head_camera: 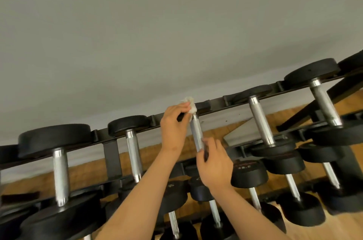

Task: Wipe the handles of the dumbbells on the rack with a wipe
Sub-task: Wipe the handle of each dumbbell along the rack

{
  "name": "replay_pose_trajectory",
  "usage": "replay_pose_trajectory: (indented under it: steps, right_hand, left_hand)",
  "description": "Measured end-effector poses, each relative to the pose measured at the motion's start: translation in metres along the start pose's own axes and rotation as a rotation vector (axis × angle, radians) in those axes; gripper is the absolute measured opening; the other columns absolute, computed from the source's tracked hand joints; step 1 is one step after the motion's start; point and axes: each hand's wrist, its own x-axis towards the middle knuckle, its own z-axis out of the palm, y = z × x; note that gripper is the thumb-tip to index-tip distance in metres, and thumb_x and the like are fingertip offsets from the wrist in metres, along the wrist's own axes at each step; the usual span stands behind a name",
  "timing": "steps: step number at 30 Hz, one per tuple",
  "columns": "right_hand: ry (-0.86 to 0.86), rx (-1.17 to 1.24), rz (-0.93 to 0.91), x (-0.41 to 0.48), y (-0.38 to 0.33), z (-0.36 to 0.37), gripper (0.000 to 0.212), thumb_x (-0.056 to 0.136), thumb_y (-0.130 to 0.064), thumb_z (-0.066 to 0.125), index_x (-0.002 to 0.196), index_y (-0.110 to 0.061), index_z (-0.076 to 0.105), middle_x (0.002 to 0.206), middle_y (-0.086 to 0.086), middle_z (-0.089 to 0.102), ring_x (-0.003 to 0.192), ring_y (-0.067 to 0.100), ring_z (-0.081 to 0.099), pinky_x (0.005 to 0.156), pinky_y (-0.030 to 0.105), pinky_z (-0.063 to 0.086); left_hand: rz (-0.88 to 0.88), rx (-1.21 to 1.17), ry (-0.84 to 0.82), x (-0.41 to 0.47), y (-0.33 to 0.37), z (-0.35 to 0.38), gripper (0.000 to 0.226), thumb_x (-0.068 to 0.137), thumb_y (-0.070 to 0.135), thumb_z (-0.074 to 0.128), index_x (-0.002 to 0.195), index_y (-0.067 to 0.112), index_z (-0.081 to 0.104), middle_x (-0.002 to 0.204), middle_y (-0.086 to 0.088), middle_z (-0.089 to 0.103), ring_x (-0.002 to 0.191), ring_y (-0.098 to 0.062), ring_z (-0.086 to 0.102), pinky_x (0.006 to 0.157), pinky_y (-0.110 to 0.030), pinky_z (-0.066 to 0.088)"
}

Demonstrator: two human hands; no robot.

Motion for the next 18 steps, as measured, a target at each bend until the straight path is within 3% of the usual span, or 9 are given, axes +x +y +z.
replay_pose_trajectory:
  steps: [5,9,14,18]
  right_hand:
    - [-0.004,0.002,0.017,-0.001,-0.001,-0.002,0.036,0.086,-0.038,0.038,0.111,-0.022,0.059,0.097,-0.006,0.06,0.079,0.013,0.06,0.058,0.023,0.045]
    - [-0.026,0.004,0.026,-0.001,-0.003,-0.003,0.034,0.086,-0.038,0.039,0.111,-0.024,0.058,0.098,-0.007,0.06,0.08,0.013,0.061,0.059,0.025,0.047]
    - [-0.03,-0.003,0.028,-0.001,-0.001,-0.002,0.025,0.088,-0.027,0.054,0.112,-0.024,0.058,0.098,-0.007,0.06,0.079,0.013,0.06,0.058,0.024,0.045]
    - [-0.035,0.003,0.046,0.0,-0.002,-0.003,0.024,0.088,-0.023,0.057,0.112,-0.024,0.057,0.097,-0.008,0.06,0.079,0.013,0.06,0.058,0.025,0.046]
  left_hand:
    - [-0.152,-0.119,0.001,0.015,0.002,0.001,0.015,0.084,0.011,0.072,0.09,0.024,0.07,0.092,0.014,0.067,0.09,-0.002,0.062,0.083,-0.022,0.051]
    - [-0.119,-0.129,0.045,0.0,-0.001,0.003,0.018,0.083,0.006,0.072,0.094,0.02,0.07,0.101,0.008,0.067,0.1,-0.002,0.061,0.09,-0.017,0.049]
    - [-0.107,-0.033,-0.039,0.026,0.005,0.003,0.003,0.086,0.015,0.072,0.086,0.018,0.071,0.086,0.004,0.068,0.083,-0.004,0.06,0.076,-0.013,0.047]
    - [-0.086,-0.071,-0.012,0.008,0.0,0.003,0.009,0.086,0.011,0.071,0.09,0.019,0.069,0.097,0.005,0.067,0.096,-0.006,0.061,0.086,-0.014,0.046]
